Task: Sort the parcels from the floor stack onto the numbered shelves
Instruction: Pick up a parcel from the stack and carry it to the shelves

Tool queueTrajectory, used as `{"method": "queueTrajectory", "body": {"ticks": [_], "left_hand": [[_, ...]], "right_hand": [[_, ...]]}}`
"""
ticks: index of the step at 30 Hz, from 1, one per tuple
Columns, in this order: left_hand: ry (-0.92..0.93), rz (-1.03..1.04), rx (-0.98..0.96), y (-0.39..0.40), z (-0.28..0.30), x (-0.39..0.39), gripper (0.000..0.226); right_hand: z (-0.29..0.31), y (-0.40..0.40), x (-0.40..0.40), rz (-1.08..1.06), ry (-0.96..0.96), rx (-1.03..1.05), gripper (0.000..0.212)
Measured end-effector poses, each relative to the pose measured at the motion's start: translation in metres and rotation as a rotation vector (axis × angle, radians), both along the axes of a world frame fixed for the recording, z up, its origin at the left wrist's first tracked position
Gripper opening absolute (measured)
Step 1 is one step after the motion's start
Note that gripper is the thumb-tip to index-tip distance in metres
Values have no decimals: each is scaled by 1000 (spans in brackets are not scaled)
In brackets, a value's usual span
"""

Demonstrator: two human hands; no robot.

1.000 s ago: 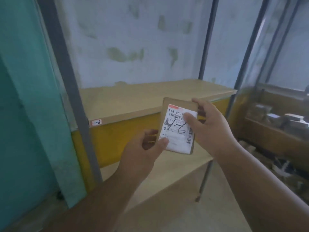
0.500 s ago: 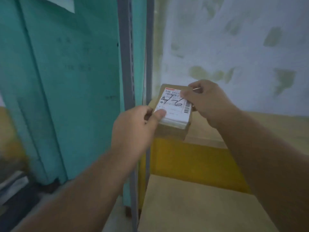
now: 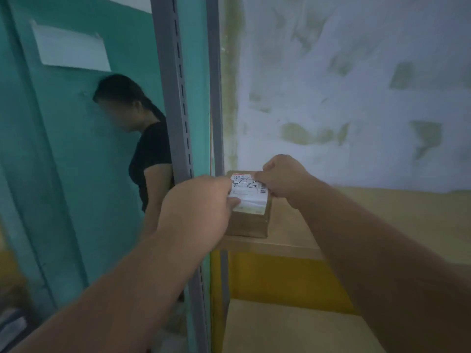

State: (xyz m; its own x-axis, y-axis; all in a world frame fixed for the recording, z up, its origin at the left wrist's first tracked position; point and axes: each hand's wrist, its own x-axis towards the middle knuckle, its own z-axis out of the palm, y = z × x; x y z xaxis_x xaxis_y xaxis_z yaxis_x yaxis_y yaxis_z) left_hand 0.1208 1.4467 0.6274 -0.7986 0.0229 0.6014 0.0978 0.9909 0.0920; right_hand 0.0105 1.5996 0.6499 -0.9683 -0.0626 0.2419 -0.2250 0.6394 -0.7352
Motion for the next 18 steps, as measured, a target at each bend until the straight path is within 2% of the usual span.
{"method": "queueTrajectory", "body": {"ticks": [4,9,13,18], "left_hand": [[58,0,-74,-4,-4,-10,20],[249,-110,67,-9,-20,-6,18],[320,-196,222,-13,-37,10,17],[323,-79,326,-36,-76,44,22]], "right_hand": [[-8,5,1,-37,47,-5,25],[-14,10,42,-82,305,127,29],[-15,2,88,31,569,123,25],[-23,-26,132,289,675,121,31]]}}
